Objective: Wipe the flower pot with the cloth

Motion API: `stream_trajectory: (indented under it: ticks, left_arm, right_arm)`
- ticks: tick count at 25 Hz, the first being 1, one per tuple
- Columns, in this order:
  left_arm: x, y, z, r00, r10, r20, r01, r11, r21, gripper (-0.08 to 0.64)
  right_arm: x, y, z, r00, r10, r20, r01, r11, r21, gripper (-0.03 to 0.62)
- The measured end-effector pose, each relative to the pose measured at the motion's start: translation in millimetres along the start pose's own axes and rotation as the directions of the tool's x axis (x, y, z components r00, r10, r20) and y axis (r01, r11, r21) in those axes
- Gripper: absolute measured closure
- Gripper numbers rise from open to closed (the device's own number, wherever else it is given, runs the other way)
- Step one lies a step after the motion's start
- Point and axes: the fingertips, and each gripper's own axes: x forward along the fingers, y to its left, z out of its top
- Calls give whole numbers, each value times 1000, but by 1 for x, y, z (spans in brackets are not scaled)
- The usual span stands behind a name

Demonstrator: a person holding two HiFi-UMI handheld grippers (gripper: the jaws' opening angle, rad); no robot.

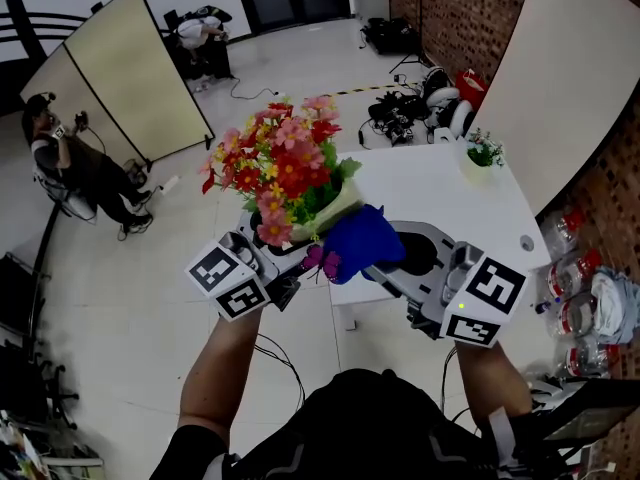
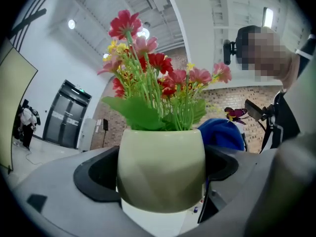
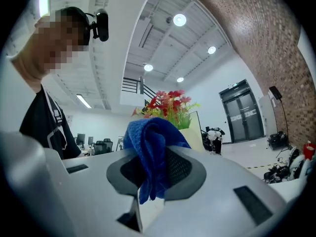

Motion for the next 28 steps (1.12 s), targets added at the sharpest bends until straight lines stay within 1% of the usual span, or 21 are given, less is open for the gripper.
stream_trajectory:
  ticks: [2, 5, 8, 10, 13, 16, 18, 20, 23, 26, 28]
  left_arm:
    - [-1, 4, -4, 1000, -3, -8, 3, 1000, -4, 43]
    - [0, 1, -10, 1000, -14, -23, 15, 1000, 20, 43]
    - [-10, -4, -11, 1000, -22, -22, 23, 999, 31, 43]
    - [-18, -10, -8, 999, -52, -4, 52, 998, 23, 43]
    - [-22, -24, -4, 993, -119, 23, 119, 993, 18, 43]
    - [-16, -33, -4, 990, -137, 18, 136, 990, 27, 43]
    - [-18, -35, -1, 988, -152, 38, 151, 988, 23, 43]
    - [-28, -35, 3, 981, -178, 76, 179, 984, -5, 43]
    - [-35, -41, 5, 971, -217, 103, 220, 975, -22, 43]
    - [-35, -56, 7, 950, -284, 128, 288, 958, -13, 43]
    - [-38, -62, 11, 936, -323, 141, 328, 945, -8, 43]
  right_arm:
    - [-5, -7, 0, 1000, -10, -1, 10, 1000, -9, 532]
    - [-19, -19, 1, 1000, -25, 1, 25, 1000, -14, 532]
    - [-26, -18, 2, 999, -50, 12, 50, 999, -7, 532]
    - [-19, -11, 1, 999, -46, 0, 46, 999, -21, 532]
    - [-13, -8, 2, 1000, -29, -11, 29, 999, -30, 532]
    - [-17, -15, 4, 999, -38, -23, 37, 999, -40, 532]
    - [-15, -20, 5, 999, -46, -23, 45, 999, -24, 532]
    - [-9, -25, 6, 998, -60, -12, 60, 998, 1, 532]
    - [-5, -29, 6, 998, -60, -9, 60, 998, 16, 532]
    - [-10, -37, 8, 999, -42, -7, 42, 999, 31, 532]
    - [-6, -39, 11, 1000, -14, -14, 14, 999, 40, 532]
